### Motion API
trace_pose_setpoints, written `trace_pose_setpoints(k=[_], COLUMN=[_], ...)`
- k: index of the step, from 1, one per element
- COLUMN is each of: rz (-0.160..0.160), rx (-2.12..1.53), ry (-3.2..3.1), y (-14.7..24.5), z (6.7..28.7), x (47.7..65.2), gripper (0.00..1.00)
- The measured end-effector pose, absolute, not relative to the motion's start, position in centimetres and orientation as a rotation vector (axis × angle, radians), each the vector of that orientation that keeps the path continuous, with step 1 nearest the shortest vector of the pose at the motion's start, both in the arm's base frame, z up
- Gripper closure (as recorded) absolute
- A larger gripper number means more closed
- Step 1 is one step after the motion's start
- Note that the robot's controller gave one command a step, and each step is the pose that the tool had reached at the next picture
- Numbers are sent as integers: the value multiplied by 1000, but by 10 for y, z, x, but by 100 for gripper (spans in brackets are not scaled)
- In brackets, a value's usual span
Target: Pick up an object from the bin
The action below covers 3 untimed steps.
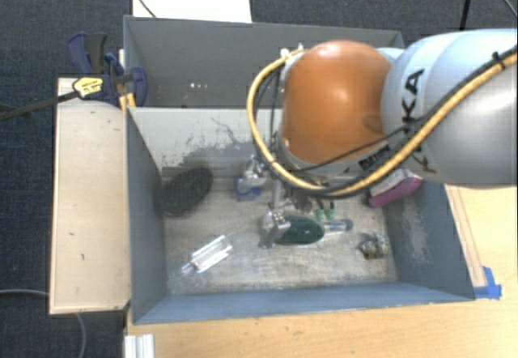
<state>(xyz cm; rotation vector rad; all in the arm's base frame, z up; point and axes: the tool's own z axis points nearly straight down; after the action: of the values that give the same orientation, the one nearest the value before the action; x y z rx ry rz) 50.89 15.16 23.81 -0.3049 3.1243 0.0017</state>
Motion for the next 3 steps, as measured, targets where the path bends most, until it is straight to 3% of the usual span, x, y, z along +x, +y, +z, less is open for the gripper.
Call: trace_pose_setpoints(k=[1,2,3], rz=[-3,3,-2], rx=[-541,-137,-705], ry=[3099,3132,3049], y=[75,41,41], z=[145,74,74], x=[515,541,536], gripper=[0,0,0])
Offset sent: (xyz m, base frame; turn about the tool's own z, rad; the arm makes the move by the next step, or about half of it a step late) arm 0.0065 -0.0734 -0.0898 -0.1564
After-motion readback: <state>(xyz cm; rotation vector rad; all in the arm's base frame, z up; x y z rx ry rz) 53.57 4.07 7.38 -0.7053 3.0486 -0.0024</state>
